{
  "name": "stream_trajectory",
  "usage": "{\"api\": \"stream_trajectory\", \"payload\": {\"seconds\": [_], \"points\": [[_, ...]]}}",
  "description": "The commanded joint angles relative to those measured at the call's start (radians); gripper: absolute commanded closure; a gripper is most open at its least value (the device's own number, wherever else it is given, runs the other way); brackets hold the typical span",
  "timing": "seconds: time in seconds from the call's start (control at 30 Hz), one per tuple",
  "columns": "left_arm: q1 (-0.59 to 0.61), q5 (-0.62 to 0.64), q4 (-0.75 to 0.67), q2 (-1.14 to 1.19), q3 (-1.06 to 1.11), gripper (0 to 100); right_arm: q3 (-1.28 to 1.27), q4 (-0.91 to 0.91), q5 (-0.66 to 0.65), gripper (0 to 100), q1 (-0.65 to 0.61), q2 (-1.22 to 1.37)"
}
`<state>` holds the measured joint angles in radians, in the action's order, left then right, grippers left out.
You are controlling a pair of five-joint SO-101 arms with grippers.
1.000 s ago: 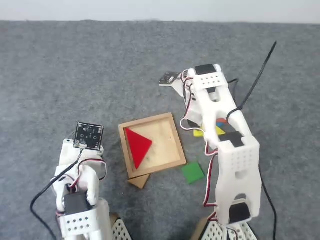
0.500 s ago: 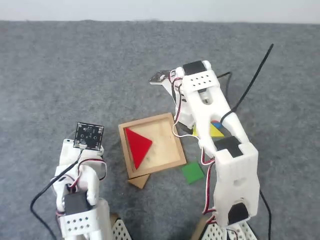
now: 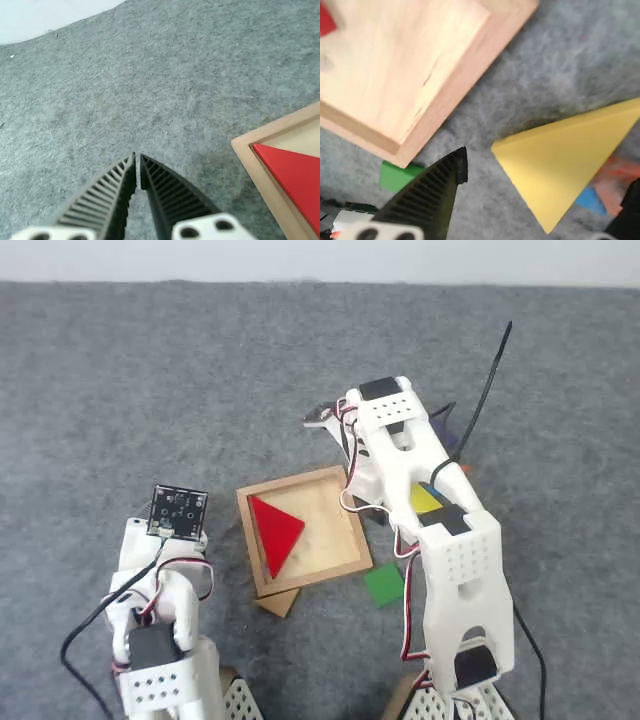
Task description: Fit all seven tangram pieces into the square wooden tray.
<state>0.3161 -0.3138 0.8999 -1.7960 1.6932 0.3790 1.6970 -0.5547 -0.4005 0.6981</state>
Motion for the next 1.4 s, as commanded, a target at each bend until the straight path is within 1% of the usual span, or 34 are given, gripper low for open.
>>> {"api": "stream_trajectory", "payload": {"seconds": [0.0, 0.1, 0.4, 0.83, 0.9, 1.07, 1.13, 1.2, 1.37], "points": [[0.006, -0.012, 0.008, -0.014, -0.015, 98, 0.032, -0.019, 0.017, 53.7, -0.001, -0.016], [0.006, -0.012, 0.008, -0.014, -0.015, 98, -0.008, -0.054, 0.017, 53.7, -0.012, -0.016], [0.006, -0.012, 0.008, -0.014, -0.015, 98, -0.144, -0.171, 0.014, 53.7, 0.016, -0.019], [0.008, -0.012, 0.008, -0.014, -0.015, 98, -0.147, -0.173, 0.014, 53.9, 0.019, -0.018], [0.008, -0.012, 0.008, -0.014, -0.015, 98, -0.147, -0.173, 0.014, 56.5, 0.019, -0.018], [0.008, -0.012, 0.008, -0.014, -0.015, 98, -0.147, -0.173, 0.012, 71.2, 0.021, -0.016], [0.008, -0.012, 0.008, -0.014, -0.015, 98, -0.147, -0.173, 0.012, 75.1, 0.022, -0.016], [0.008, -0.012, 0.008, -0.014, -0.015, 98, -0.147, -0.174, 0.012, 77.2, 0.033, -0.016], [0.008, -0.012, 0.008, -0.014, -0.015, 98, -0.146, -0.174, 0.009, 77.5, 0.048, -0.016]]}}
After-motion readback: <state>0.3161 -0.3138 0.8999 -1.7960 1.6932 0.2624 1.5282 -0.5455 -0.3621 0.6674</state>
